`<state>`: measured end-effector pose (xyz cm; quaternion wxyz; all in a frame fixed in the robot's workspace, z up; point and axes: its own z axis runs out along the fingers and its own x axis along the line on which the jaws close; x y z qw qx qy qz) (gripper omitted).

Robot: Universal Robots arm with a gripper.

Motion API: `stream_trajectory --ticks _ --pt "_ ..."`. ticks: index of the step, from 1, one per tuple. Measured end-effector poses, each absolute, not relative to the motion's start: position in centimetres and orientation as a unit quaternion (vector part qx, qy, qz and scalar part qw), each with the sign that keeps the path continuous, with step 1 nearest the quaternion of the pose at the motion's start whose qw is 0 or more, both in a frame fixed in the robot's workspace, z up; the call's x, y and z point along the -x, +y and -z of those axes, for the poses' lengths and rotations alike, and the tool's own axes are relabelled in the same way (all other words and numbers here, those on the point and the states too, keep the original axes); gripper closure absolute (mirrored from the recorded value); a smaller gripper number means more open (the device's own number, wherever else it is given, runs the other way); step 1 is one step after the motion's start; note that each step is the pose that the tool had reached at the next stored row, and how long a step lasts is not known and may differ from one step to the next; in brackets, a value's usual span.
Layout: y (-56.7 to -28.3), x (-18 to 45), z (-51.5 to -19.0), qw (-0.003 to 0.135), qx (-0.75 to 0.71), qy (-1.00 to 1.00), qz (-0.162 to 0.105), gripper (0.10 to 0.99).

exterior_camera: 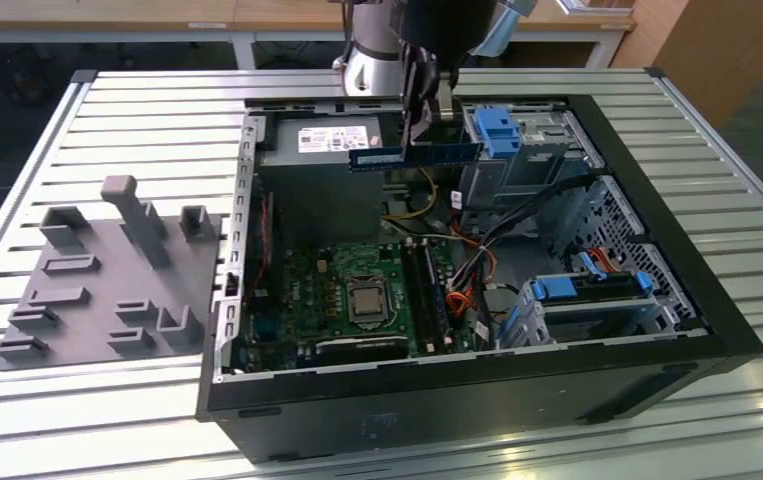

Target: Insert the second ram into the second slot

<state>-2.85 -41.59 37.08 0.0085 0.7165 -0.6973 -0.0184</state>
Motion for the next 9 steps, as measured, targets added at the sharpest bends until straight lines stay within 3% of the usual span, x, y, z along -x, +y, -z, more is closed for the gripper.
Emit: stream_trajectory --ticks 9 --pt "-42.03 2.85 -37.08 0.009 -0.716 -0.697 0.018 0.949"
